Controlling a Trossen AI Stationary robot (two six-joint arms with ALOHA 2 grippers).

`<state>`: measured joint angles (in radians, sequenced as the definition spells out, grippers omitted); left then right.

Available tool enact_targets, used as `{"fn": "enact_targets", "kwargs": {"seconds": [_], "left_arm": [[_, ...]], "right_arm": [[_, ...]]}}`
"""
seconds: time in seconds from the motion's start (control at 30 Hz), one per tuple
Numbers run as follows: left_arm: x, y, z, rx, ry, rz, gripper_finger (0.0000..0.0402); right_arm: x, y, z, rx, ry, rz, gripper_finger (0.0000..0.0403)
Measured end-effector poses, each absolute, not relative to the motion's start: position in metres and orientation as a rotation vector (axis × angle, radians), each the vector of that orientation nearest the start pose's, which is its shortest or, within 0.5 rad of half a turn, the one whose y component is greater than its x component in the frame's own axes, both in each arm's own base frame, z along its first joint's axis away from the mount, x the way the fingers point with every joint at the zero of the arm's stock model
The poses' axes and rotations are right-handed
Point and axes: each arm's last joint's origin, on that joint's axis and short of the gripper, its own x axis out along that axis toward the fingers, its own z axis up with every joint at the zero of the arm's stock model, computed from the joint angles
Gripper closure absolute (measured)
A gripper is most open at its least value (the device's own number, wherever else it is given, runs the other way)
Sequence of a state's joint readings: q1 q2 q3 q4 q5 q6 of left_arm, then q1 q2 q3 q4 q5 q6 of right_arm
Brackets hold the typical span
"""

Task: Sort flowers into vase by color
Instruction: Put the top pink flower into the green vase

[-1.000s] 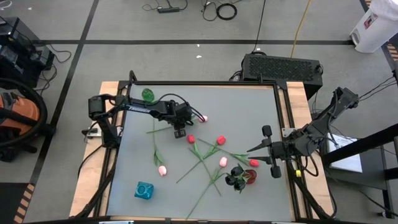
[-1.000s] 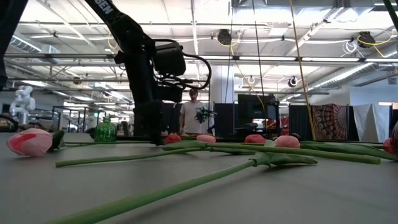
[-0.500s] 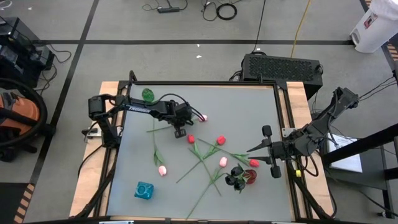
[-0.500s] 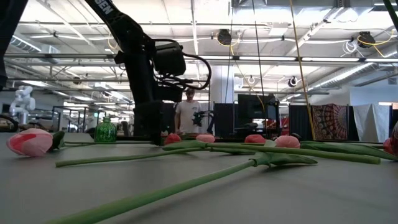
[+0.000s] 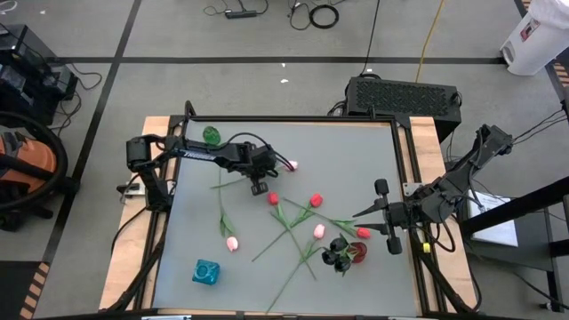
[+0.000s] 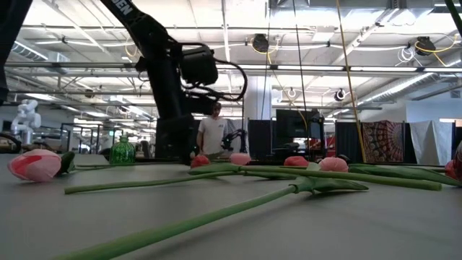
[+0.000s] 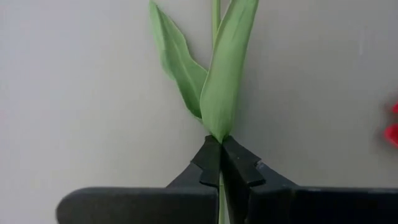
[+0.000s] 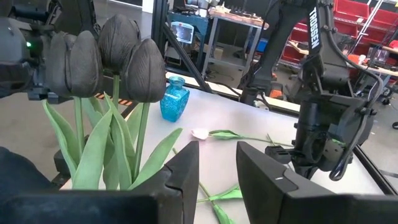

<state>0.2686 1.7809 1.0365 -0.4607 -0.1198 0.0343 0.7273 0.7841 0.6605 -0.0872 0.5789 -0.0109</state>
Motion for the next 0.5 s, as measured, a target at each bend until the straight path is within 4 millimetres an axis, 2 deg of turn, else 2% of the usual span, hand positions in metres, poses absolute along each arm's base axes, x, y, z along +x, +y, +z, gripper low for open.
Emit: {"fn": "enact_targets", "kwargs": {"seconds": [0.17,0.27,0.5], "left_arm": [[0.323,0.092,0.169,-0.032,1.154,0.319,0.0399],[0.319,0.092,0.187,-0.005,1.104,0.354,0.0399],[0.299,0.083,0.246,0.030,0.906,0.397,0.0400]], "right_arm": [[0.140,0.103,0.300,-0.121,0.168,0.147,0.0305],[0.140,0.103,0.300,-0.108,0.170,0.146,0.0305],[0.140,0.103,0.299,-0.112,0.182,0.145,0.0305]]}}
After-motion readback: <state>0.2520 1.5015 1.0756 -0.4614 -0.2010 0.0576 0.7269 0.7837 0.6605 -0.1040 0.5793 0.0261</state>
